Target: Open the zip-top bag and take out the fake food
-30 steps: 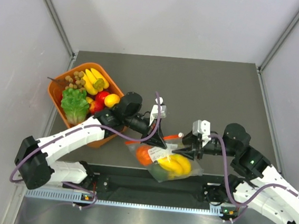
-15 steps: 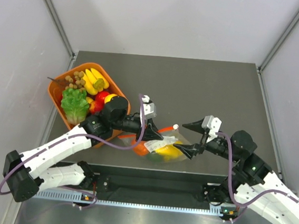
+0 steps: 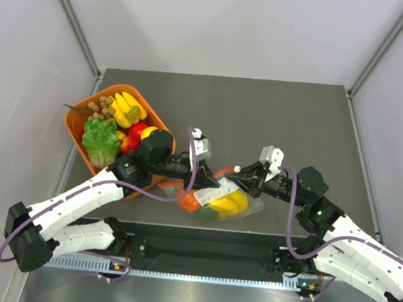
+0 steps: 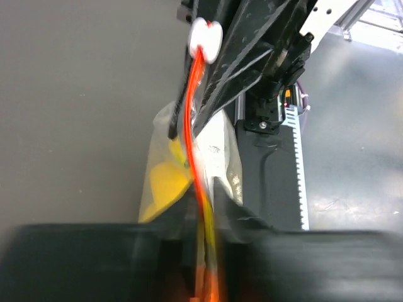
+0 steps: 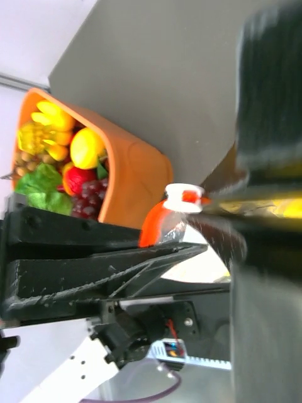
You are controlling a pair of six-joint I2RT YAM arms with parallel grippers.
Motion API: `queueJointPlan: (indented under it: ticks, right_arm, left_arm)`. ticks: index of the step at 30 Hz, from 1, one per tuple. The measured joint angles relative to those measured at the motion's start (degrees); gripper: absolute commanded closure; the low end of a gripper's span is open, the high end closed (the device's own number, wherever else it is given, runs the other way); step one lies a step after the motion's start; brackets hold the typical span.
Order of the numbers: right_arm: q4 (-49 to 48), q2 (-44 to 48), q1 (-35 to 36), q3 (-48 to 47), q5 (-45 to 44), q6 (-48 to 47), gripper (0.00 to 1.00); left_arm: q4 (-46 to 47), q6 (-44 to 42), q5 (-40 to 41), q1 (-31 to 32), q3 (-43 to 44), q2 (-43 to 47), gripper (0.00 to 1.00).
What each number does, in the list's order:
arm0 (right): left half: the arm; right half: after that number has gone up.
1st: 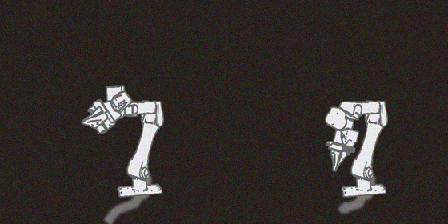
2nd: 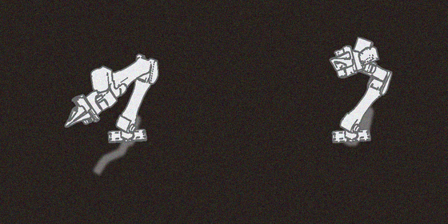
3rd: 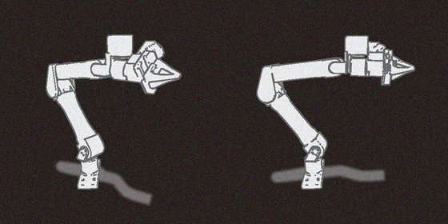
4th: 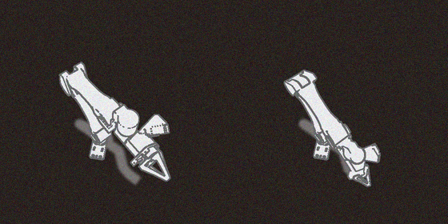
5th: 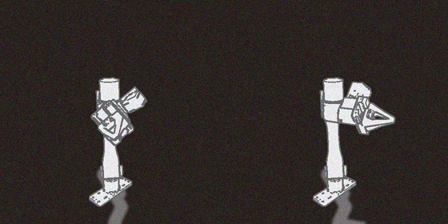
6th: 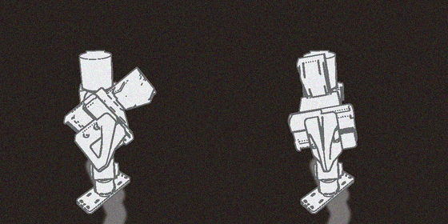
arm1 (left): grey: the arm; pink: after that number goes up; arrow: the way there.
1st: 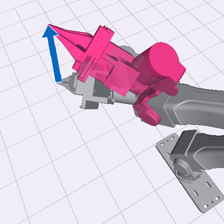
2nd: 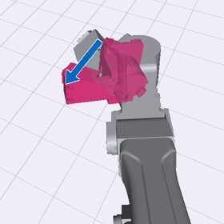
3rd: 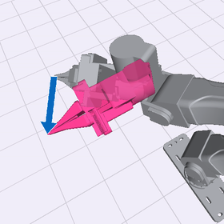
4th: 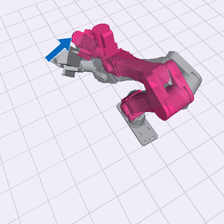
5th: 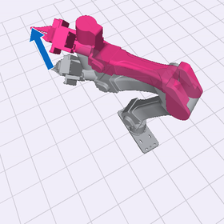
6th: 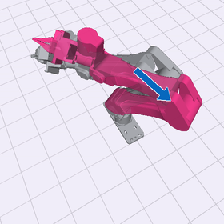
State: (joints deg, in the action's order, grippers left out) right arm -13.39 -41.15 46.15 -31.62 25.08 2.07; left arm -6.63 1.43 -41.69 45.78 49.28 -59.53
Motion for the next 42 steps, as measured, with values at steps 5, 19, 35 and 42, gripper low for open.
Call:
queueJointPlan:
  ticks: [5, 19, 35, 42]
  right_arm:
    - [-2.29, -0.33, -0.17, 2.51, 0.98, 1.33, 1.00]
    - [-1.49, -0.28, -0.20, 2.71, 5.14, 0.92, 1.00]
    - [-0.22, -1.38, -0.22, 2.69, 8.74, 0.50, 1.00]
    - [0.59, -1.38, -0.22, 2.36, 9.33, 0.48, 1.00]
  left_arm:
    - [-0.63, -0.76, 2.16, 0.15, 0.04, 0.74, 0.30]
    - [2.91, 0.35, 3.06, 0.13, 11.69, -4.42, 0.28]
    - [2.23, 0.15, -5.64, 0.15, 11.72, -9.49, 0.30]
    - [1.90, 0.11, -7.02, 0.15, 11.72, -10.01, 0.29]
